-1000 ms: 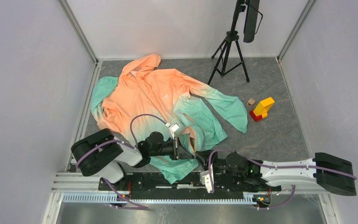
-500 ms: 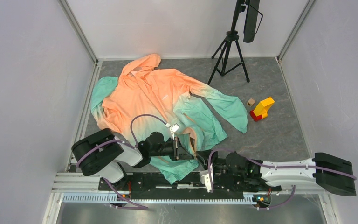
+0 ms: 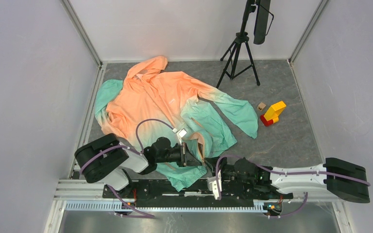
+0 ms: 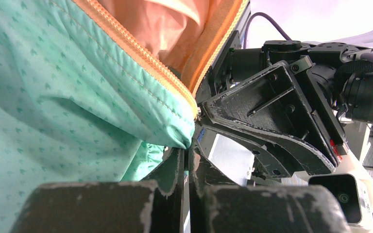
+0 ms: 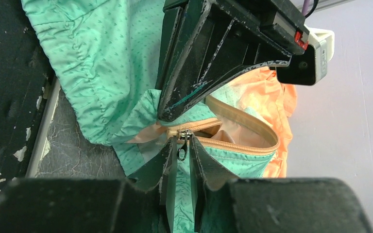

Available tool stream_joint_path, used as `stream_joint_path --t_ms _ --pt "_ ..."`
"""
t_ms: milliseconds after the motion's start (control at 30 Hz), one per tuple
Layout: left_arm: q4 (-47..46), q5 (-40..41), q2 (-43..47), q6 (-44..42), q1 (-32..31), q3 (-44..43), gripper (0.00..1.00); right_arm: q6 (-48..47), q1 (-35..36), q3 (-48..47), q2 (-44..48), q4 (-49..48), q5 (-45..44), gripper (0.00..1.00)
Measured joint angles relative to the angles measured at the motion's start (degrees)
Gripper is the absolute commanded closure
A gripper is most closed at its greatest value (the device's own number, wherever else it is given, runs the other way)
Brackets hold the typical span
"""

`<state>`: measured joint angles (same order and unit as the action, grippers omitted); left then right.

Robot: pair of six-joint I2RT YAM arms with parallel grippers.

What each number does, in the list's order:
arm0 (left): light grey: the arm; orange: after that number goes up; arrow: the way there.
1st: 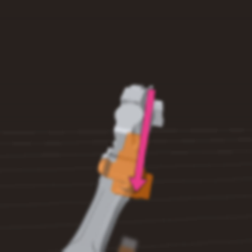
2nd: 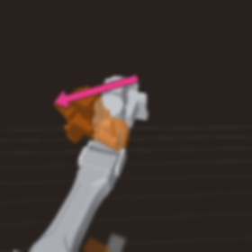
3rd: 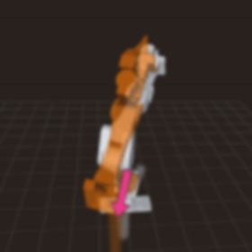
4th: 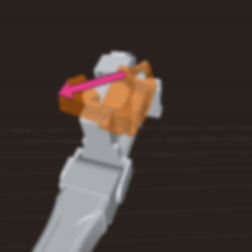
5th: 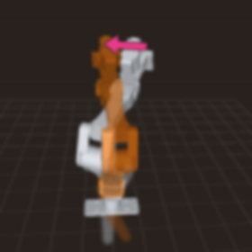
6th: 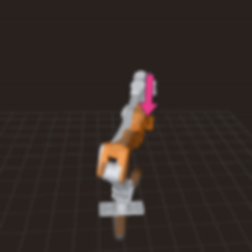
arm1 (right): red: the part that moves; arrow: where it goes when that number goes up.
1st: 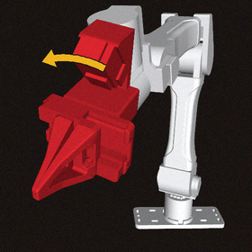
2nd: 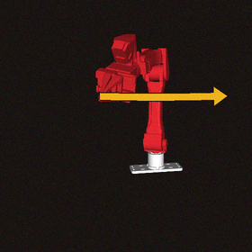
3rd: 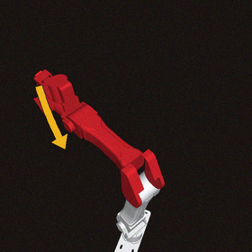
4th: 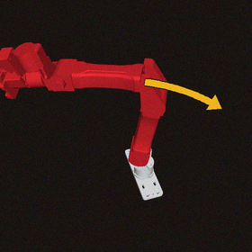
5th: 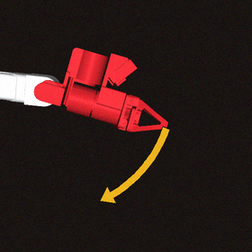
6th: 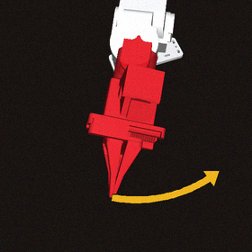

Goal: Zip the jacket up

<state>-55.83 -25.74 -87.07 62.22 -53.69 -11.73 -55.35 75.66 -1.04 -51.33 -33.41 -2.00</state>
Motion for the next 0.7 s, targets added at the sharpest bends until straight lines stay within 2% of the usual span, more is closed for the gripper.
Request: stream_joint_path --t_ms 267,433,700 --pt "-0.17 -0.02 0.0 0.02 0.0 0.02 0.98 0.02 -0.02 0.0 -1.42 -0.02 -1.03 0.86" --pt "-1.68 -0.09 -0.66 0.07 0.0 0.2 0.98 0.04 -0.02 0.0 -1.9 -0.11 -1.68 0.99" --pt "-2.58 -0.11 -2.58 0.57 0.0 0.24 0.98 2.58 0.0 -1.79 -2.45 1.51 -3.8 1.0"
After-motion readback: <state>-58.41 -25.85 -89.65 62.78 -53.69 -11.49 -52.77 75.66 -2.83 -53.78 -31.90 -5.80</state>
